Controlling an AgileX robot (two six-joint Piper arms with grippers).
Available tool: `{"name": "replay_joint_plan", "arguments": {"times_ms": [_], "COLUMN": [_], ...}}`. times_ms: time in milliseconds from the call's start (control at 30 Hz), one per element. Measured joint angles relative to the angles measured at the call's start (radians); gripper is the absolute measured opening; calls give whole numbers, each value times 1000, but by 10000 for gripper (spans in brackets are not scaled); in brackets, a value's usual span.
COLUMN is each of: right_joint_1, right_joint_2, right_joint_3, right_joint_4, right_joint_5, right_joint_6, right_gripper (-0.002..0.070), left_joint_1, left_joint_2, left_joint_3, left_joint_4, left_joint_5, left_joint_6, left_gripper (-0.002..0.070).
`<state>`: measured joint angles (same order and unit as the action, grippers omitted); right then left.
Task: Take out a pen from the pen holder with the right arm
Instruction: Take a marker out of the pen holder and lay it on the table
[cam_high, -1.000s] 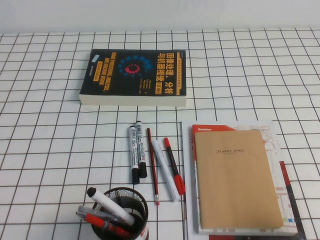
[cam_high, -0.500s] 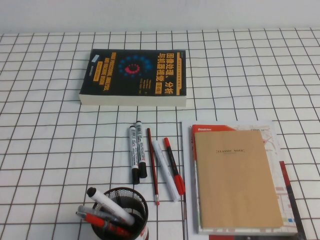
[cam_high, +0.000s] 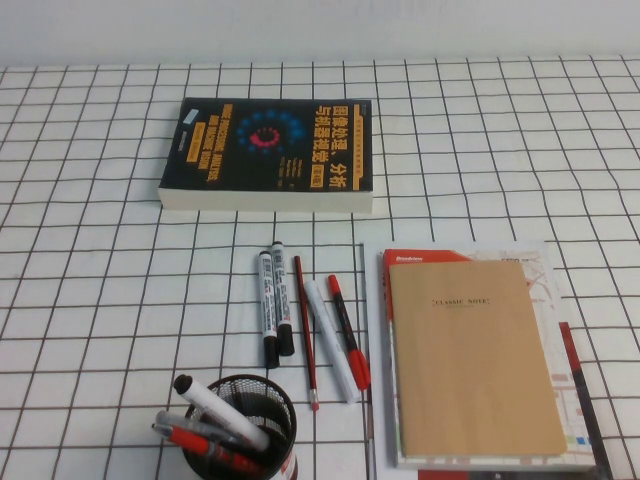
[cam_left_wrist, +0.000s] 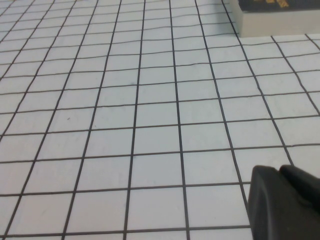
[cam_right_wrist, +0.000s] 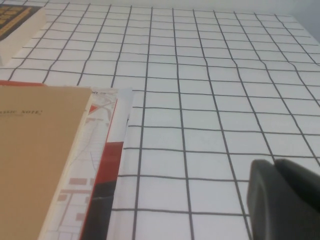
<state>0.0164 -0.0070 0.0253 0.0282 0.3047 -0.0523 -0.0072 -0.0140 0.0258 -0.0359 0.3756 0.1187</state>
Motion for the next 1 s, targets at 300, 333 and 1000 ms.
{"name": "replay_joint_plan", "arguments": {"times_ms": [300,333,1000], "right_joint_1": [-4,-4,-4], "right_joint_2": [0,0,0], "right_joint_3": [0,0,2], "right_joint_4": [0,0,34], "right_joint_5": [42,43,47], "right_joint_6": [0,0,0], "right_gripper": [-15,-15,-15], "left_joint_1": [0,0,0], "left_joint_2": [0,0,0], "left_joint_3": [0,0,0], "left_joint_4": [0,0,0], "left_joint_5": [0,0,0], "left_joint_6": [0,0,0], "left_gripper": [-5,-5,-5]}}
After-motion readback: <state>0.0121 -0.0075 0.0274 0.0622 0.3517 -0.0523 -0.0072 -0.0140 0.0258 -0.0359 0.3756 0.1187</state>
